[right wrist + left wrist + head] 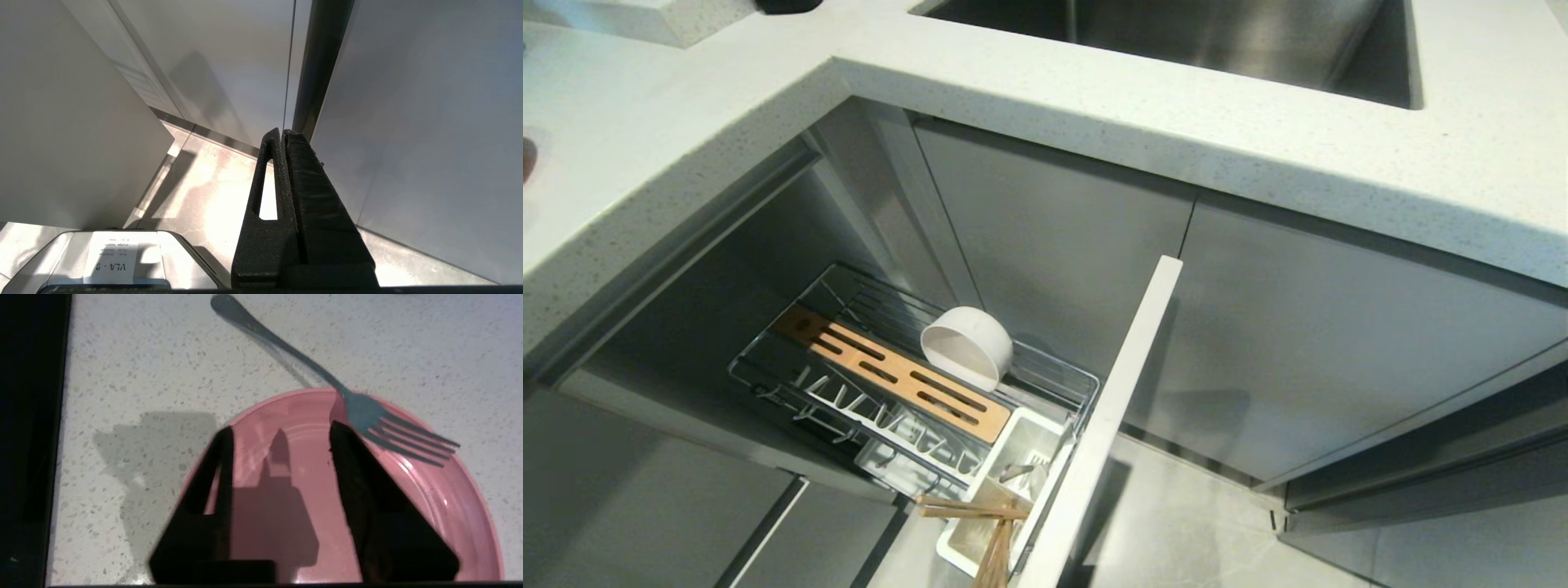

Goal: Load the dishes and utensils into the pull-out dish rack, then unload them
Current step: Pick up the fork and place it in the cupboard

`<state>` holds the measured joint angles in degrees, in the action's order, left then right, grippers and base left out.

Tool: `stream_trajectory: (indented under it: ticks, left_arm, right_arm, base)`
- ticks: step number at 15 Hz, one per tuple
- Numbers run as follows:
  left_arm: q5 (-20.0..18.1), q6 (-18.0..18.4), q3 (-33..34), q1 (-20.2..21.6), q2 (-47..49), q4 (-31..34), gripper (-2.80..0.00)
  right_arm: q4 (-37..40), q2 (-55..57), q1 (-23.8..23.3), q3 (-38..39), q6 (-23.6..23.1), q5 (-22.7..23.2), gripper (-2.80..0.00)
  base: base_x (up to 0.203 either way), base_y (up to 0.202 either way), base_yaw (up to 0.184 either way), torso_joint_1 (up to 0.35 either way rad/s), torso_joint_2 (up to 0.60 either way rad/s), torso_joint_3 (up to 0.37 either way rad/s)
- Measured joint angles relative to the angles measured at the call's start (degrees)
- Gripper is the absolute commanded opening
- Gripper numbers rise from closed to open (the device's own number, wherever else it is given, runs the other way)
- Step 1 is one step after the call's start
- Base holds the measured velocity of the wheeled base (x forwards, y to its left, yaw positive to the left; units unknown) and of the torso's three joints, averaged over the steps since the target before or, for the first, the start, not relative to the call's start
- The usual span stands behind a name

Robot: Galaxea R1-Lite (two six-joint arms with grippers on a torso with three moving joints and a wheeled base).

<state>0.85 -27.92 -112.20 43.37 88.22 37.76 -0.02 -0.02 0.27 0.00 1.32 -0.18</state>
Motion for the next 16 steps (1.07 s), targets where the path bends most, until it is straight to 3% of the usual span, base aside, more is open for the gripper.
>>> stream_trajectory:
  ticks: [10, 16]
  left_arm:
    - [0.13, -0.28, -0.04, -0.79, 5.12, -8.04, 0.00]
    - [2.10, -0.16, -0.04, -2.23, 8.30, -12.14, 0.00]
  right_arm:
    - [0.02, 0.00, 0.00, 0.00, 0.00, 0.00, -2.80]
    - [0.02, 0.00, 0.00, 0.00, 0.00, 0.00, -2.80]
  base:
    - [0.000, 0.000, 0.000, 0.000, 0.00, 0.000]
    - [0.000, 0.000, 0.000, 0.000, 0.00, 0.000]
